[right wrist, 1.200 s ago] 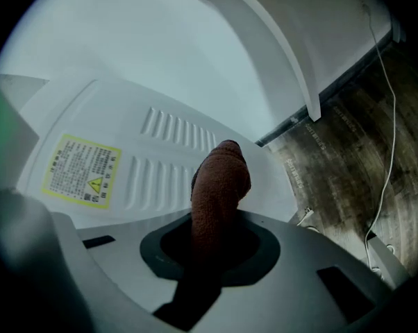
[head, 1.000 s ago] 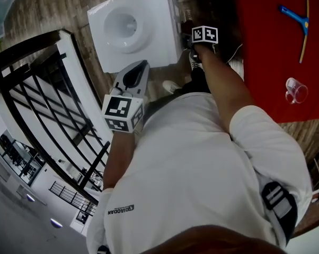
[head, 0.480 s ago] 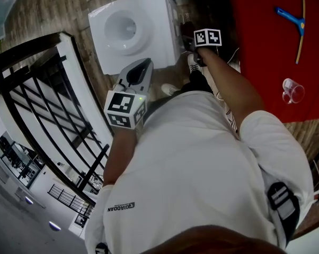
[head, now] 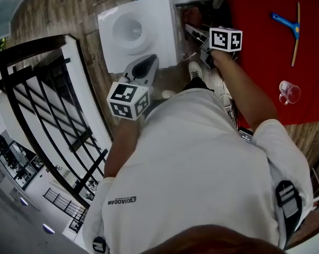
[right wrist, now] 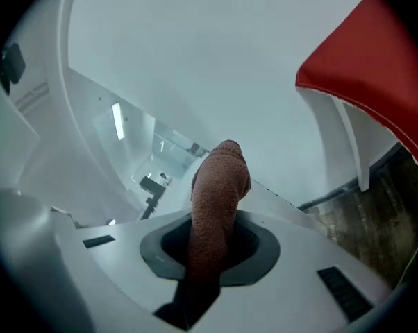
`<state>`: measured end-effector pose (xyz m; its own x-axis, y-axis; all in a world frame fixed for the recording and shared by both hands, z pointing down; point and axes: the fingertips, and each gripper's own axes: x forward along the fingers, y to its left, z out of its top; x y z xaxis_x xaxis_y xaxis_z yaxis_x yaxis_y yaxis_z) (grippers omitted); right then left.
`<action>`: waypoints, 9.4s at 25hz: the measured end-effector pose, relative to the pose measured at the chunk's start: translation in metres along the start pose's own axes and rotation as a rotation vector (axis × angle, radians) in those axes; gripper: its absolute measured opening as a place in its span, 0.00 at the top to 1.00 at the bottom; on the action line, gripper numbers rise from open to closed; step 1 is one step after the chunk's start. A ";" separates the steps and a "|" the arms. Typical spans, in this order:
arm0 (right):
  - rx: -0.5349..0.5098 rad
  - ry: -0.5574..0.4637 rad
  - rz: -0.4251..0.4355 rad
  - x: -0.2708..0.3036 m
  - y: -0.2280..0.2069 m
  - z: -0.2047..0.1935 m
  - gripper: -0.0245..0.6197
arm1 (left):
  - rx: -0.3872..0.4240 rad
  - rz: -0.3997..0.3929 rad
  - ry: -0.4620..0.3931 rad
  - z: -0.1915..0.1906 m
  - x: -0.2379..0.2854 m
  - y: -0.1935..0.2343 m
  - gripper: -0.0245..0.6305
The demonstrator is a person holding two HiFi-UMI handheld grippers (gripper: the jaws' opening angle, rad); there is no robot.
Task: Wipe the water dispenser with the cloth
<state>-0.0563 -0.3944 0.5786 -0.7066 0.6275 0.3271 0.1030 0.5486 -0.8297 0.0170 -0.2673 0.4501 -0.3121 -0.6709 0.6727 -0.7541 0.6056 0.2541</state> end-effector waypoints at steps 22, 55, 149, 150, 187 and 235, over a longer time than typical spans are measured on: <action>0.031 -0.002 -0.026 0.058 -0.017 0.030 0.88 | 0.010 0.055 -0.032 0.010 -0.013 0.013 0.97; 0.206 0.118 -0.317 0.128 -0.189 -0.053 0.88 | -0.076 0.165 -0.019 -0.020 -0.052 0.049 0.97; 0.050 -0.262 -0.438 -0.015 0.113 -0.097 0.88 | 0.015 -0.158 -0.171 -0.123 -0.160 0.126 0.97; 0.052 -0.264 -0.445 -0.020 0.109 -0.096 0.88 | 0.017 -0.160 -0.170 -0.121 -0.159 0.124 0.97; -0.671 0.290 -0.216 0.151 0.222 -0.241 0.88 | -0.055 -0.014 -0.165 -0.178 -0.224 0.176 0.97; -0.394 0.186 -0.744 -0.023 0.063 -0.209 0.88 | 0.018 -0.130 -0.152 -0.164 -0.209 0.154 0.97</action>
<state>0.1129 -0.2587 0.6134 -0.5643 0.0905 0.8206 -0.0811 0.9831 -0.1642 0.0610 0.0365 0.4630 -0.2935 -0.8006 0.5223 -0.8034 0.5027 0.3191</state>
